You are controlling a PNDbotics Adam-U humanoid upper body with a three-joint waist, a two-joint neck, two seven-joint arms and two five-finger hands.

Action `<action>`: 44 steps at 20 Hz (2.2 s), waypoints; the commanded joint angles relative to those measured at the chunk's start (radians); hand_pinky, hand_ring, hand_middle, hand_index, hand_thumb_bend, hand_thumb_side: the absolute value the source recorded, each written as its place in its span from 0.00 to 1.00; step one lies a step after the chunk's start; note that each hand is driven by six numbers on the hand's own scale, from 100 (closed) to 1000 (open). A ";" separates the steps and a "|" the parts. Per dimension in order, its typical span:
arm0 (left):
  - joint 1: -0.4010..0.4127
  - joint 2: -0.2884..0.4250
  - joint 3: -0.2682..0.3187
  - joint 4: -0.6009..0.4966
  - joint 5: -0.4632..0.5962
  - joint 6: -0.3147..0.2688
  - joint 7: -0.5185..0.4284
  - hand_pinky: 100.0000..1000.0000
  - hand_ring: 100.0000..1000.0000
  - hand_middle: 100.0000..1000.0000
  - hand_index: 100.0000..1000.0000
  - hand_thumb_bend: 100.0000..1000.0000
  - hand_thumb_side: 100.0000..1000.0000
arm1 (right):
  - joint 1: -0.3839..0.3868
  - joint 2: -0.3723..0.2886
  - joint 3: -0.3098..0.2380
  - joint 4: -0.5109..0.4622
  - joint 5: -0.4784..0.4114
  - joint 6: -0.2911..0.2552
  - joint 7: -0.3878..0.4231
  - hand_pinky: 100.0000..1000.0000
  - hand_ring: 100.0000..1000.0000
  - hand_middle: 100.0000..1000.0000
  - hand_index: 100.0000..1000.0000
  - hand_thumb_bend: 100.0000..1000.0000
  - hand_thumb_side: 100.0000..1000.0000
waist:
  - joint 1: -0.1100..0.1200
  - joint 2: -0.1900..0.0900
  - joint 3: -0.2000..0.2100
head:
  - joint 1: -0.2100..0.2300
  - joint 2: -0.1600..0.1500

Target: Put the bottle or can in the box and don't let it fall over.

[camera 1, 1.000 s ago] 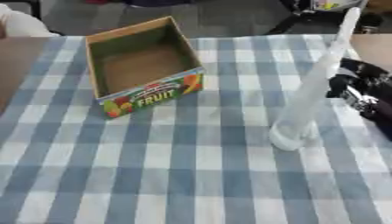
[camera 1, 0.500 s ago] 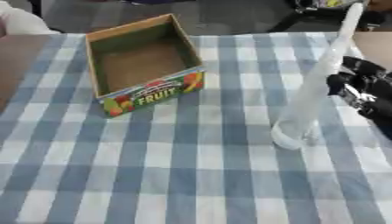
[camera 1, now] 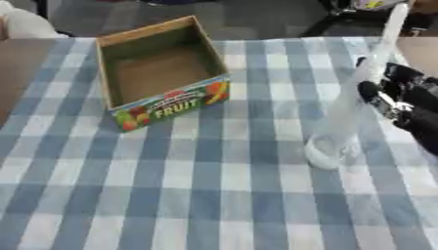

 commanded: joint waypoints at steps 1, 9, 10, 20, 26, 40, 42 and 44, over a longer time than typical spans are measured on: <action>-0.009 0.015 0.010 -0.012 0.003 0.000 -0.003 0.99 0.45 0.56 0.74 0.79 0.32 | -0.019 -0.010 -0.003 -0.006 0.006 0.001 0.003 0.77 0.90 1.00 0.85 0.11 0.35 | 0.001 -0.011 0.004 | -0.006 -0.016; -0.012 0.013 0.008 -0.012 0.005 0.000 -0.005 0.99 0.45 0.56 0.74 0.78 0.32 | -0.040 0.005 0.006 0.004 0.011 0.009 0.000 0.77 0.89 0.98 0.83 0.14 0.32 | -0.001 -0.005 0.013 | -0.011 -0.021; -0.012 0.013 0.008 -0.012 0.006 0.000 -0.005 0.99 0.45 0.56 0.74 0.78 0.32 | -0.042 0.007 0.007 0.006 0.011 0.010 -0.002 0.77 0.88 0.97 0.82 0.14 0.32 | -0.001 -0.005 0.014 | -0.011 -0.021; -0.012 0.010 0.008 -0.012 0.009 0.000 -0.007 0.99 0.45 0.56 0.74 0.78 0.32 | -0.054 0.027 0.016 0.037 0.036 0.006 -0.007 0.77 0.88 0.95 0.78 0.14 0.27 | -0.001 -0.002 0.020 | -0.014 -0.024; -0.013 0.008 0.008 -0.012 0.010 0.000 -0.008 0.99 0.45 0.56 0.74 0.78 0.32 | -0.057 0.039 0.024 0.068 0.049 -0.004 0.004 0.77 0.88 0.97 0.81 0.14 0.27 | -0.001 0.001 0.023 | -0.016 -0.027; -0.015 0.004 0.006 -0.012 0.013 0.000 -0.014 1.00 0.44 0.56 0.74 0.78 0.32 | -0.011 0.062 0.044 0.131 0.054 -0.065 0.027 0.77 0.89 1.00 0.82 0.12 0.31 | -0.001 0.007 0.026 | -0.015 -0.031; -0.015 0.003 0.006 -0.011 0.013 0.000 -0.014 1.00 0.44 0.56 0.74 0.77 0.32 | -0.007 0.065 0.046 0.141 0.058 -0.072 0.030 0.77 0.89 1.00 0.82 0.11 0.31 | -0.001 0.007 0.026 | -0.015 -0.030; -0.015 0.003 0.006 -0.011 0.013 0.000 -0.014 1.00 0.44 0.56 0.74 0.77 0.32 | -0.003 0.067 0.047 0.150 0.062 -0.079 0.031 0.77 0.89 1.00 0.82 0.11 0.31 | -0.001 0.006 0.026 | -0.014 -0.031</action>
